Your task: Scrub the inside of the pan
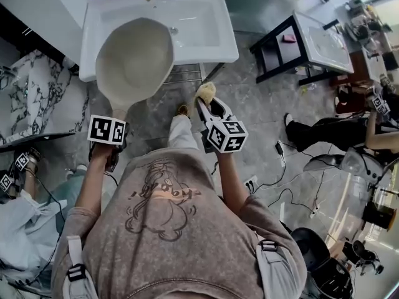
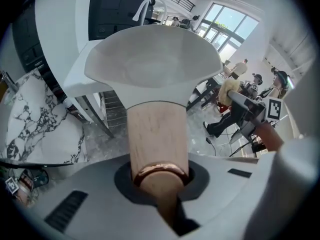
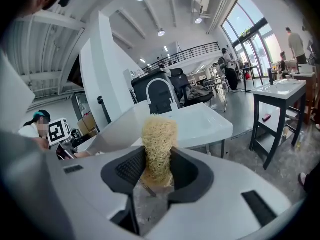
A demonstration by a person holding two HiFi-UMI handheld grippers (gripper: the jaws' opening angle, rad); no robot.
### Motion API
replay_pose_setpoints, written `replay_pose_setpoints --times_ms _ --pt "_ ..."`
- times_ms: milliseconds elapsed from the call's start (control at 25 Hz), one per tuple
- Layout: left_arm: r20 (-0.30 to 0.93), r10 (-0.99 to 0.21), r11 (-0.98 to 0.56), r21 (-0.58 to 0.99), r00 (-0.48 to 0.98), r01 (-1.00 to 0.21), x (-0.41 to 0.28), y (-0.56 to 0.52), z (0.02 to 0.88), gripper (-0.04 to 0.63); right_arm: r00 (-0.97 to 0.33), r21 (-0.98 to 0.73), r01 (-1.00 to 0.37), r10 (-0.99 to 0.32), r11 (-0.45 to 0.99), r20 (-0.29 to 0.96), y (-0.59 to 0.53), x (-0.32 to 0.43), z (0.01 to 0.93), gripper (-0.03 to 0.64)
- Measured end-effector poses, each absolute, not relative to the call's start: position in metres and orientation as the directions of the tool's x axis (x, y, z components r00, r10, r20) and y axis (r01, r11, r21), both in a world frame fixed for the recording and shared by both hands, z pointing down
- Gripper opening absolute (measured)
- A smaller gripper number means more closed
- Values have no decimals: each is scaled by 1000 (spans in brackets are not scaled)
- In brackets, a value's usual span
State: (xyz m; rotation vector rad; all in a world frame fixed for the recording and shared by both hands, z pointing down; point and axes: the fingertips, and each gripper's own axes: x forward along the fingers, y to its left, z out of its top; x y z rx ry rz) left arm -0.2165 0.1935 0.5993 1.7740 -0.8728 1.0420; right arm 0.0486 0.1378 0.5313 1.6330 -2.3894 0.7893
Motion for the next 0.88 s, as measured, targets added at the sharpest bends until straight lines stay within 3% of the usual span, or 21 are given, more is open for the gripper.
replay_pose_setpoints --times_ms 520,880 --pt "913 -102 -378 332 396 -864 -165 95 594 32 -407 -332 -898 -832 289 376 30 104 515 157" --pt "916 -101 -378 326 389 -867 -127 53 591 34 -481 -291 -873 -790 392 380 -39 128 503 156"
